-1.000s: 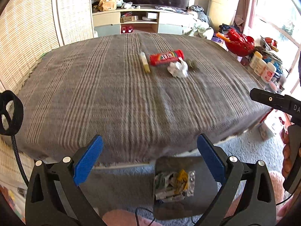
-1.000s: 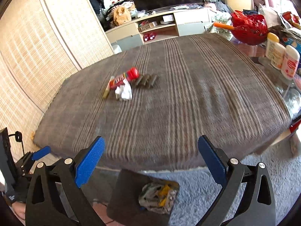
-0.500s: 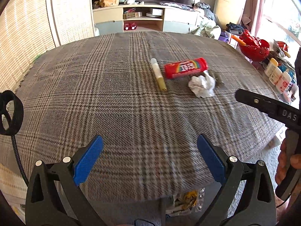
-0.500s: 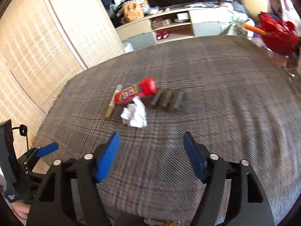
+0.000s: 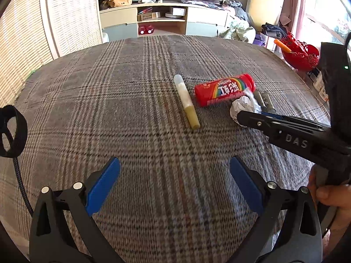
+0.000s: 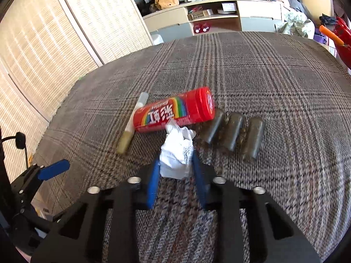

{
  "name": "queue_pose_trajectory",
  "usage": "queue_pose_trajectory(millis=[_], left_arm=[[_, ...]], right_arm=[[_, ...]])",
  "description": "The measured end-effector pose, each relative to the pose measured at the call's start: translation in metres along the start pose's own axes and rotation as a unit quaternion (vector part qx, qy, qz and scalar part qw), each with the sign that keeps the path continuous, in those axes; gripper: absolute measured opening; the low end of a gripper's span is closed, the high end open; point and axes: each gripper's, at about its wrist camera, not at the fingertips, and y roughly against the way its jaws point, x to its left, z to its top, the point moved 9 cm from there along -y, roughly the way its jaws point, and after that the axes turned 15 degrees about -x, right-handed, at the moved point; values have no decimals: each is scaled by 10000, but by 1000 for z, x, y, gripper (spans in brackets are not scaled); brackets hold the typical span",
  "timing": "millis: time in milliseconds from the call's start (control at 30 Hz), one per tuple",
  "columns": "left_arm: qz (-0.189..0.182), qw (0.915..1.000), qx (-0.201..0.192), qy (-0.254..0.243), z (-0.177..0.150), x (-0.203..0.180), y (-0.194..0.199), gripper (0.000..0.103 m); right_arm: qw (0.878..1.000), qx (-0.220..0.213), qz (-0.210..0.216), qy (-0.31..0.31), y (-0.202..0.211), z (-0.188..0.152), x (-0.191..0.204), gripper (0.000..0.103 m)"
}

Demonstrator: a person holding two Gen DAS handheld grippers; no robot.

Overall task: Collect trash
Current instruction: 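Grasp the crumpled tissue with the right tool while the left tool grasps the glue stick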

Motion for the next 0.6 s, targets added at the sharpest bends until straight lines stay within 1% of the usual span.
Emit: queue_pose_trajectory(millis=[100,233,367,433,467,500,533,567,600], left_arm=[[-39,10000,-37,2,6,-4,-10,93],[-112,9999,-85,-51,17,-12,-24,86],[-173,9998,-87,-106,23,-18,-38,78],[-222,9997,-51,-109,25,-19,-45,68],[-246,9996,-20,-107,25,-20,-49,65],[-260,9996,4,-105,24,-22,-52,59],[-254,9996,21,-114,23,-23,-55,54],[-196,9996,-50,-179,24,-23,-56,53],[-167,9996,-68,-211,25,-22,-57,47]], right_arm=[[9999,-93,72,-109,2,8,-6,22],[9996,-176,157,-176,3,19,-9,22],[9995,-188,138,-200,-3,27,-16,22],[9995,-196,119,-200,-6,31,-19,22],[9996,-202,104,-191,-7,32,-20,22],[9995,-212,92,-193,-8,33,-21,22],[9995,-224,80,-205,-8,34,-24,22],[9995,-228,70,-216,-10,36,-25,22],[9994,-240,55,-229,-11,38,-28,22]])
